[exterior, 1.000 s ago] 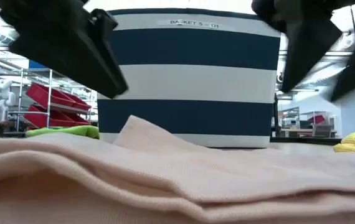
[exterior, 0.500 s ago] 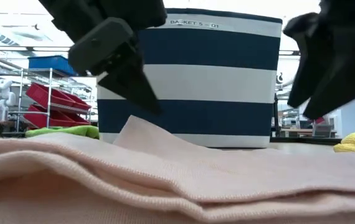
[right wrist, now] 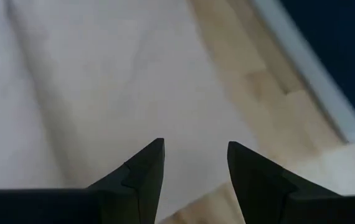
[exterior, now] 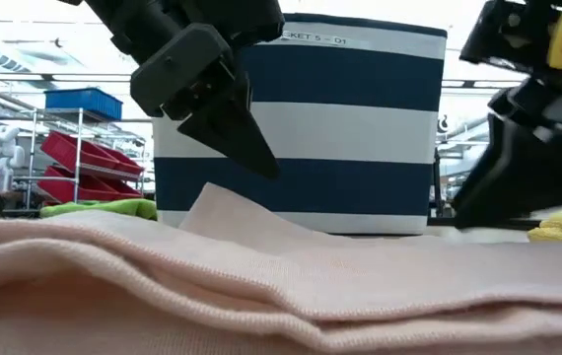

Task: Fold towel
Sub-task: Fold the light brown towel

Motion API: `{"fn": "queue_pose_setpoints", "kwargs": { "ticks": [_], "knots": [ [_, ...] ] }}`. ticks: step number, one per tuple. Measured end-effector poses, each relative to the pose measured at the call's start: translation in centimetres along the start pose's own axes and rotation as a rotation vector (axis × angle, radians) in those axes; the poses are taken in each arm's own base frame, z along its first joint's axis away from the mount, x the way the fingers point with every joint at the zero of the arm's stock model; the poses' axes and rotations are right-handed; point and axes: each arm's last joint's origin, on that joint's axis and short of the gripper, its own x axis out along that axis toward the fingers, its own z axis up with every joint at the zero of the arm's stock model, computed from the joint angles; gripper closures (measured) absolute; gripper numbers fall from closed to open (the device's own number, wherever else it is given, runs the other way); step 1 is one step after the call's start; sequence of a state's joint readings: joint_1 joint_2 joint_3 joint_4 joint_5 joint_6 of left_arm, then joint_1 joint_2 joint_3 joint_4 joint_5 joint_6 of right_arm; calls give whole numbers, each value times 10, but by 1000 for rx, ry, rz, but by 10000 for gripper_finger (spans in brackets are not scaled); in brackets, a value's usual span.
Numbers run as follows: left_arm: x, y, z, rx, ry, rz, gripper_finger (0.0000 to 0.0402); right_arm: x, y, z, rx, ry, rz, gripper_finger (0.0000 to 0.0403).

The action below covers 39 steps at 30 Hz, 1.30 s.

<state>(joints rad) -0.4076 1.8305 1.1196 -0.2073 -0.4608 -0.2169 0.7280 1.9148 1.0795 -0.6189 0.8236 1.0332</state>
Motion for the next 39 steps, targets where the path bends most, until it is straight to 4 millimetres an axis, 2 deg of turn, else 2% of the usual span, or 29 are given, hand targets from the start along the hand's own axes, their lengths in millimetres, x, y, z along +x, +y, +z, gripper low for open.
{"fn": "queue_pose_setpoints", "kwargs": {
  "ticks": [7,16,22,28,30,34,39],
  "knots": [
    [2,4,1,16,3,5,267,-3,-7,14,-43,-213,24,239],
    [5,11,2,20,6,18,267,12,-8,38,-301,-370,380,239],
    [5,11,2,20,8,19,267,31,-34,57,-404,-409,501,239],
    [5,10,2,16,10,12,267,39,-78,72,-388,-385,643,239],
    [5,10,1,17,12,10,267,39,-96,69,-351,-324,690,239],
    [5,10,1,16,12,10,267,40,-123,50,-258,-209,752,239],
    [5,10,1,16,12,10,267,45,-139,20,-154,-126,761,239]
  ]
}}
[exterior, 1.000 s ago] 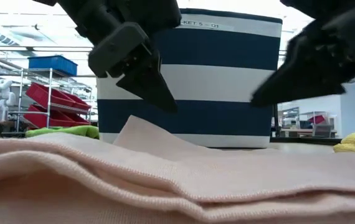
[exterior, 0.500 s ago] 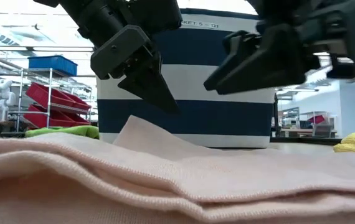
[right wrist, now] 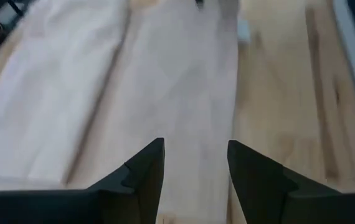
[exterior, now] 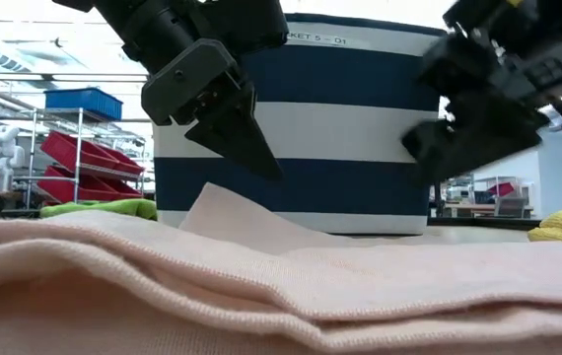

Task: Fold towel
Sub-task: Fold the light brown towel

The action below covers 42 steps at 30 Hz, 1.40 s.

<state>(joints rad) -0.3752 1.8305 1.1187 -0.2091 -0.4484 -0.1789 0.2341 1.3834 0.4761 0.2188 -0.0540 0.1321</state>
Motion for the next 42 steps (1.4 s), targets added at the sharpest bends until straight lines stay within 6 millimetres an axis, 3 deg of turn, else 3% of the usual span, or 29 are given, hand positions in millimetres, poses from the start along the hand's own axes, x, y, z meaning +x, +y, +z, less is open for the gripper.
{"fn": "queue_pose_setpoints", "kwargs": {
  "ticks": [8,15,28,32,38,42],
  "knots": [
    [0,0,0,1,-1,0,267,-2,-5,-33,98,-14,-40,239],
    [0,0,0,-21,0,-6,267,-1,-6,-38,117,-37,-47,239],
    [0,-1,0,-24,9,-51,267,23,-11,-51,95,-9,-60,241],
    [0,-2,0,-24,9,-51,267,25,-11,-54,91,7,-61,272],
    [0,-1,0,-13,7,-39,267,27,-5,-54,60,-2,-31,381],
    [0,0,0,5,1,-7,267,27,-1,-51,39,-36,40,394]
  ]
}}
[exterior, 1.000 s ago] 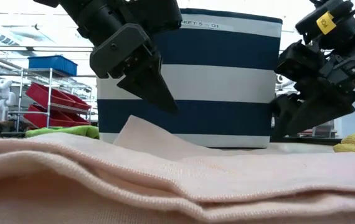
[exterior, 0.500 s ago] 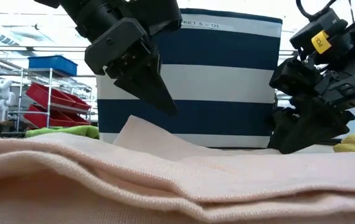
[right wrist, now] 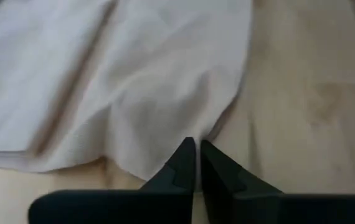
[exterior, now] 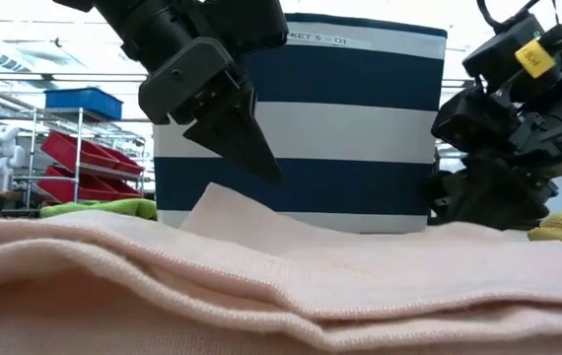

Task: Fold towel
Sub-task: Fold the light brown towel

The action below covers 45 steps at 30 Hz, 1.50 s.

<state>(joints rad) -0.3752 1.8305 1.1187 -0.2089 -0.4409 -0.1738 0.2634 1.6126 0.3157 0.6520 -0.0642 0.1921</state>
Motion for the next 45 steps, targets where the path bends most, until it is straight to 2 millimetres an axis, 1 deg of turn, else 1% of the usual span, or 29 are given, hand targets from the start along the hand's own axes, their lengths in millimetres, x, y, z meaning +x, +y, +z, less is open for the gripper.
{"fn": "queue_pose_setpoints", "kwargs": {
  "ticks": [4,14,16,20,21,23,26,28,30,33,36,39,42,45],
  "knots": [
    [0,0,-1,4,5,6,267,-1,2,4,-21,-31,23,400],
    [0,2,-5,52,41,63,267,-12,4,20,-101,-137,-10,402],
    [0,3,-6,59,47,85,267,-14,8,27,-126,-163,1,402],
    [-3,5,-6,88,55,95,267,-14,21,42,-228,-209,34,402],
    [-6,4,-3,88,37,80,267,-13,25,46,-253,-214,41,402],
    [-15,3,5,112,-17,-6,267,-11,31,54,-300,-203,49,403],
    [-32,2,22,132,-156,-130,267,-8,39,64,-363,-138,53,403],
    [-42,5,30,143,-217,-172,266,-7,45,71,-398,-95,57,403],
    [-46,10,36,135,-267,-208,263,-6,50,78,-430,-68,45,403],
    [-44,17,43,117,-321,-295,254,-7,57,92,-471,-64,48,403],
    [-37,24,45,107,-333,-323,240,-8,60,103,-496,-67,42,403],
    [-29,28,45,102,-329,-363,225,-9,61,112,-509,-57,4,403],
    [-28,30,47,105,-355,-384,210,-11,64,117,-528,-37,-5,403],
    [-27,30,47,134,-357,-398,195,-13,70,124,-553,-54,4,403]
  ]
}}
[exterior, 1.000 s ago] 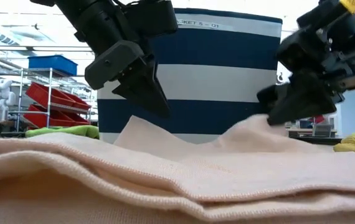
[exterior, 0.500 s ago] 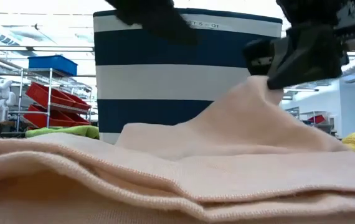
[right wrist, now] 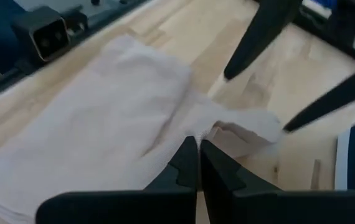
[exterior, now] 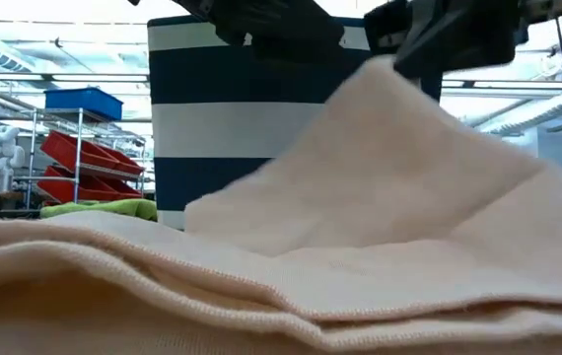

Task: Fold towel
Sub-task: Fold the light brown towel

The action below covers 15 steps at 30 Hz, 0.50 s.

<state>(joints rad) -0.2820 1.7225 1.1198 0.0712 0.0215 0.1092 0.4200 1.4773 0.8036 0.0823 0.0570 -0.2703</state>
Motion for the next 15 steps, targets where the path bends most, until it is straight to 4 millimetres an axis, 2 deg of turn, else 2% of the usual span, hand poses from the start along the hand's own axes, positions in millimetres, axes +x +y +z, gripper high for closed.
{"fn": "queue_pose_setpoints", "kwargs": {
  "ticks": [6,15],
  "knots": [
    [1,5,1,-18,-26,-61,171,-12,-1,13,-11,-34,-9,403],
    [36,9,-26,-77,3,-105,134,-24,-2,14,24,-16,-20,403]
  ]
}}
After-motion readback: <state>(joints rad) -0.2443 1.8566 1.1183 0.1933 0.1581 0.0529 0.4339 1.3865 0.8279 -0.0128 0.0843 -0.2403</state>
